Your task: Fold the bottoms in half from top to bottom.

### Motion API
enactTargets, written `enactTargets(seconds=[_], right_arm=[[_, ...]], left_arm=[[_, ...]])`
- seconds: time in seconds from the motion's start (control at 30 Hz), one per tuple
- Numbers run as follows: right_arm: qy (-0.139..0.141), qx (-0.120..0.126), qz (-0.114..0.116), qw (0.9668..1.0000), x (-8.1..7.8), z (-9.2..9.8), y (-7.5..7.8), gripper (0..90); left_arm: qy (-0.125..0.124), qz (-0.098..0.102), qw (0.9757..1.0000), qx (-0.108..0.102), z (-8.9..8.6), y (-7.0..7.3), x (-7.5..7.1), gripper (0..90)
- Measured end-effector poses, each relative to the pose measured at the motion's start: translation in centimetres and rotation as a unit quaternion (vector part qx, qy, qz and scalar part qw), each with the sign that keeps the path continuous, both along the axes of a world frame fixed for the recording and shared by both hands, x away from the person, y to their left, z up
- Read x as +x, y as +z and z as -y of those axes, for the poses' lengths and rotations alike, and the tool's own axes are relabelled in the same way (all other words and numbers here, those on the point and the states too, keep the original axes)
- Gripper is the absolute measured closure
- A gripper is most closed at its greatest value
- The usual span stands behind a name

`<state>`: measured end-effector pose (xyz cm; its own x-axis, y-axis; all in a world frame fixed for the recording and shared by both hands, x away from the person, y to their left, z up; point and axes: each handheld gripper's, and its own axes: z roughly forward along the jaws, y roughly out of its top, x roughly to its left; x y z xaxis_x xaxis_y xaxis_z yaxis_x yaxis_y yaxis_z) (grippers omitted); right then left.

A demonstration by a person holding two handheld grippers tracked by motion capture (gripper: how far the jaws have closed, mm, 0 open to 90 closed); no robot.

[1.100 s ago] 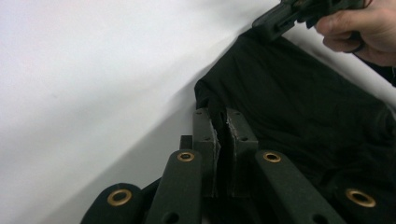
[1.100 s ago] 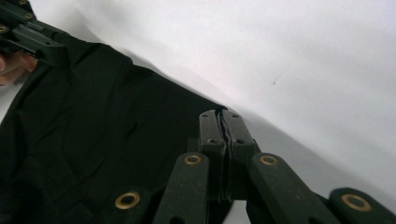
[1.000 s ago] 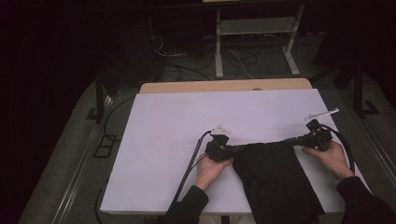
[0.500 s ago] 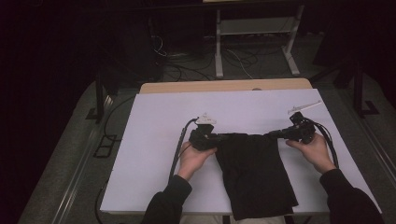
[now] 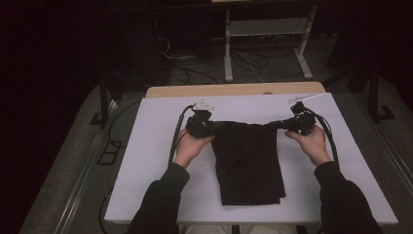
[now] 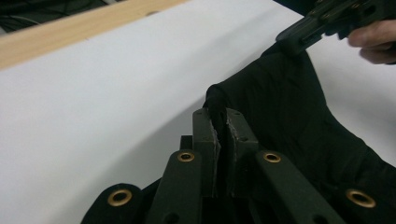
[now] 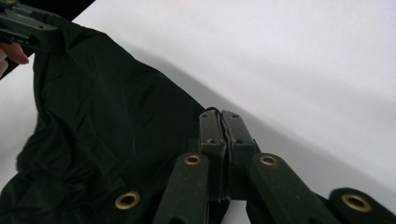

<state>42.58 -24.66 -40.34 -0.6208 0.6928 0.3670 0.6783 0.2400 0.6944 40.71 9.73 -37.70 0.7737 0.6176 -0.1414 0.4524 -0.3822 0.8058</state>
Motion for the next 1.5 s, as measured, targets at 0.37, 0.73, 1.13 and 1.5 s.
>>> enactTargets(seconds=[0.37, 0.73, 1.13, 1.5], right_arm=[[-0.023, 0.007, 0.005, 0.9997, 2.9, -0.5, -0.1, 86.7], [-0.043, 0.004, -0.002, 0.9991, 5.2, -1.3, -0.7, 86.6], [-0.051, 0.028, 0.011, 0.9982, 5.8, -2.2, -0.8, 69.9], [-0.050, 0.012, 0.040, 0.9979, 3.7, -2.7, -0.8, 11.4]], left_arm=[[0.017, 0.011, 0.9997, 0.016, 0.0, -0.2, 3.1, 83.7], [0.027, 0.007, 0.9995, 0.015, -0.8, -0.7, 6.0, 83.6], [0.073, 0.010, 0.9973, -0.009, -1.6, -1.9, 6.6, 74.4], [0.087, 0.019, 0.9946, -0.054, -3.3, -2.4, 4.7, 18.9]])
